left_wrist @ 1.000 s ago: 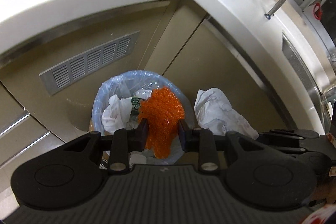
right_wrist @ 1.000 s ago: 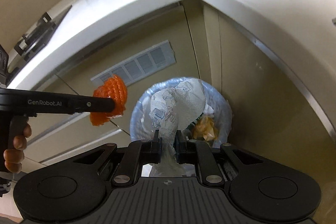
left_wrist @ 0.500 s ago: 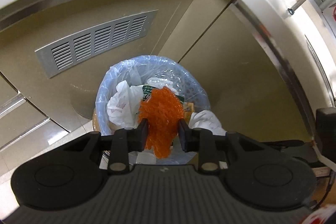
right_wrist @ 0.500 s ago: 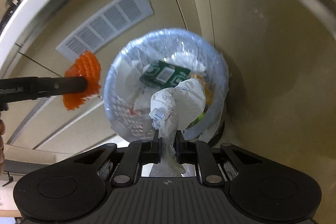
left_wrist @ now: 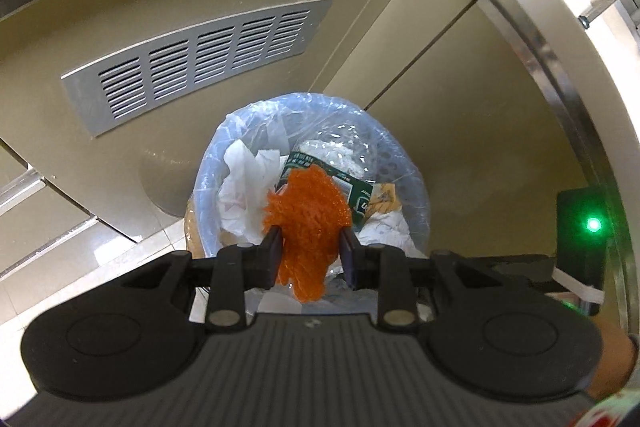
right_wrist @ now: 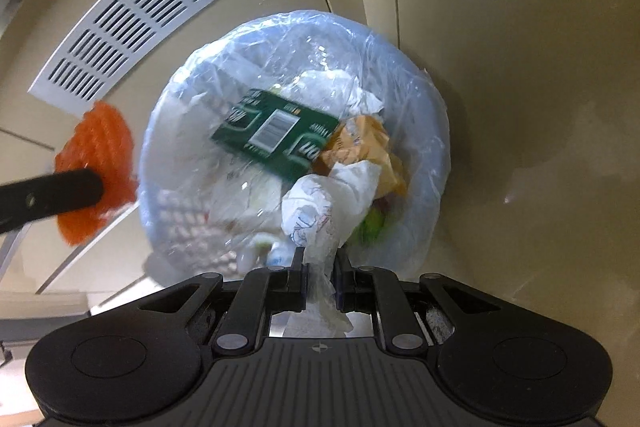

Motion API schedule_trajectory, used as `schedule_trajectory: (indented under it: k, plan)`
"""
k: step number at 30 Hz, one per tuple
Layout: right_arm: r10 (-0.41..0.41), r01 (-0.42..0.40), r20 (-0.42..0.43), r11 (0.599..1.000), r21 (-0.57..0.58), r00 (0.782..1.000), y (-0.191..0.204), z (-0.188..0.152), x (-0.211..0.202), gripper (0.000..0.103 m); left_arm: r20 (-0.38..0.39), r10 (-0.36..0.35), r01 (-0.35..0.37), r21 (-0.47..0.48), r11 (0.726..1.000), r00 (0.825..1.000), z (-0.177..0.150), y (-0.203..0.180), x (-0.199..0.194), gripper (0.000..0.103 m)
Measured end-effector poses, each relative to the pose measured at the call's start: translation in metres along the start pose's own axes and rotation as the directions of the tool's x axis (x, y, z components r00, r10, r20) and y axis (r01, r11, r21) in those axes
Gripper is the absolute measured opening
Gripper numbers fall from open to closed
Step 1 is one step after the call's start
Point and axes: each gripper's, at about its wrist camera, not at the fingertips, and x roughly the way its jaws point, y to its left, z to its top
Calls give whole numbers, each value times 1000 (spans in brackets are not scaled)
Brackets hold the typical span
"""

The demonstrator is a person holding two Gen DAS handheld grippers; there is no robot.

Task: Collect trash
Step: 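Open the right tool to drop the tissue while the left tool drops the orange net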

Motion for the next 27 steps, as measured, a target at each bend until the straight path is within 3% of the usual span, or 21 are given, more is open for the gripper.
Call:
schedule_trajectory:
  k: [14,15,16,18,27]
  plan:
    - [-22,20,121,1000,20,992,-3,1,29,14,-35,14,-14,-5,1000,999,3,9,20,27]
    - [-16,14,131,1000,14,991,-3,0,26,21,-36,14,-14,-2,1000,999,4,9,21,27]
    - [-8,7,145,1000,10,989,-2,-2,23,37,-37,15,-15,1,1000,999,4,8,22,27]
    - [8,-9,185,1000,3,983,-3,-7,11,54,-38,14,-14,8,1000,999,5,9,22,27]
    - [48,-44,255,999,-22,966,5,-23,-29,55,-36,5,-3,28,1000,999,6,4,24,28]
